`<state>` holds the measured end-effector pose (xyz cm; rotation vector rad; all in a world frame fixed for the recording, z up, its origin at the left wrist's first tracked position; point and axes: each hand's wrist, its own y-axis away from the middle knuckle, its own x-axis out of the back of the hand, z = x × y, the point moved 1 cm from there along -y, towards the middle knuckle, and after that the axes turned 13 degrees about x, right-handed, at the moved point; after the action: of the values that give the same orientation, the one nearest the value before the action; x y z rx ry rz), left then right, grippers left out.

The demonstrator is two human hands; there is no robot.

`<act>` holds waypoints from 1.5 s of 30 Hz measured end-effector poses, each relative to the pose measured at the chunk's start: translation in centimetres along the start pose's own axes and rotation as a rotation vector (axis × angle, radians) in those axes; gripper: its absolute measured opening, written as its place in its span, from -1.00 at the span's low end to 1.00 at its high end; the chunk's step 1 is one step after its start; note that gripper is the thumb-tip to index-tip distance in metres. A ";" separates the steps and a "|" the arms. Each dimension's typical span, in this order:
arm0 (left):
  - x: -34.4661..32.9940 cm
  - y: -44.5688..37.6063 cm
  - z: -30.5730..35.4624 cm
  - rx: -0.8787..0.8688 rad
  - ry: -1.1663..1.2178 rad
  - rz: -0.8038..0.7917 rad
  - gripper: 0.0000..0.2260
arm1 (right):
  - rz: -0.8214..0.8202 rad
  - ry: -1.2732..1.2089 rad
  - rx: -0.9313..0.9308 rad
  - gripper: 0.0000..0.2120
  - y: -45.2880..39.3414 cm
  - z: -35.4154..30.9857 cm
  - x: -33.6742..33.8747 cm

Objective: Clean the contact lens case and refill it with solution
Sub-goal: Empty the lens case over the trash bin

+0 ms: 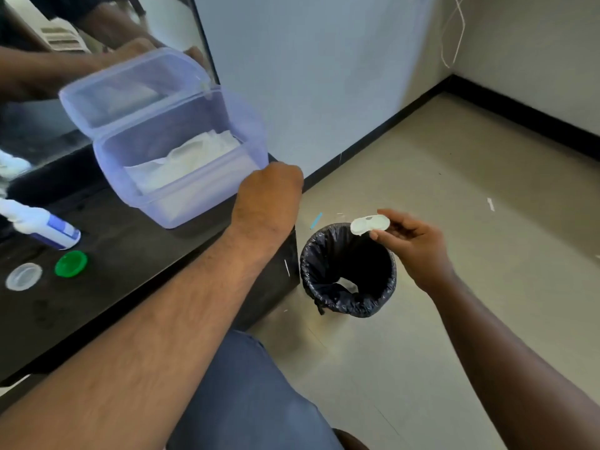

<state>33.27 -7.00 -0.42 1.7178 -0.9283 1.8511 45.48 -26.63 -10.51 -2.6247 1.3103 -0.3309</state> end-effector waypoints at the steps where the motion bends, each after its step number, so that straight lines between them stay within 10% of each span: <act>1: -0.1 0.0 0.0 0.002 0.006 0.002 -0.96 | -0.040 0.071 0.029 -0.62 -0.2 0.5 0.2; 21: 0.7 0.6 -0.2 0.047 0.126 -0.047 -0.88 | -0.948 1.058 0.416 -0.62 -7.1 0.7 -4.3; 45: 0.9 0.9 -0.3 0.050 0.199 -0.013 -0.82 | -1.100 1.267 0.895 -0.60 -8.2 -1.4 -4.7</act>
<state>32.33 -7.54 0.28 1.5301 -0.7956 2.0087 48.57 -18.10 -7.50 -1.8477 -0.4470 -2.2396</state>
